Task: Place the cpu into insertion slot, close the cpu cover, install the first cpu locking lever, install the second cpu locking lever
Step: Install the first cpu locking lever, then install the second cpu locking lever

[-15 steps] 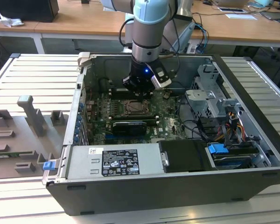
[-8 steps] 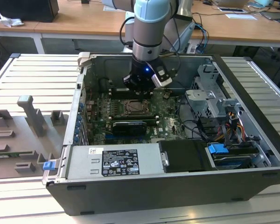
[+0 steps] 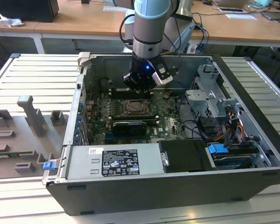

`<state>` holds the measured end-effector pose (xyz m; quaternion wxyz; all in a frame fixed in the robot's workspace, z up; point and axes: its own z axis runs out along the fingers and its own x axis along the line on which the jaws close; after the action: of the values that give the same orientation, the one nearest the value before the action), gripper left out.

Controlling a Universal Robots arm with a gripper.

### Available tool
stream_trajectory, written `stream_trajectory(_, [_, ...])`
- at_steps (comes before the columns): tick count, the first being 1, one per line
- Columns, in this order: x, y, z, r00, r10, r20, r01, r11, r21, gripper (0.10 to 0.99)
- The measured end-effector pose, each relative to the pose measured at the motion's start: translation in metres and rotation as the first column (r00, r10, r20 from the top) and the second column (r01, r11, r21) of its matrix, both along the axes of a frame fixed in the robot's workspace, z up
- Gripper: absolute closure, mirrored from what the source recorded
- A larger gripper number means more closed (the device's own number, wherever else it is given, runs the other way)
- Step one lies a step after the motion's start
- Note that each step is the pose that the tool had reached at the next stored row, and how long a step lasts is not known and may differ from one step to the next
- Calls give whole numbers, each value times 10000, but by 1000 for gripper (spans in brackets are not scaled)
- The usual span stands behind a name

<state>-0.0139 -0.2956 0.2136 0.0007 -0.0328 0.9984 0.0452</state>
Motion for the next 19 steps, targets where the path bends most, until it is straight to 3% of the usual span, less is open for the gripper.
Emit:
stream_trajectory(14, [0,-172,0,10000,0,0,0,10000,0,980])
stream_trajectory(19, [0,-179,160,10000,0,1,0,10000,1,980])
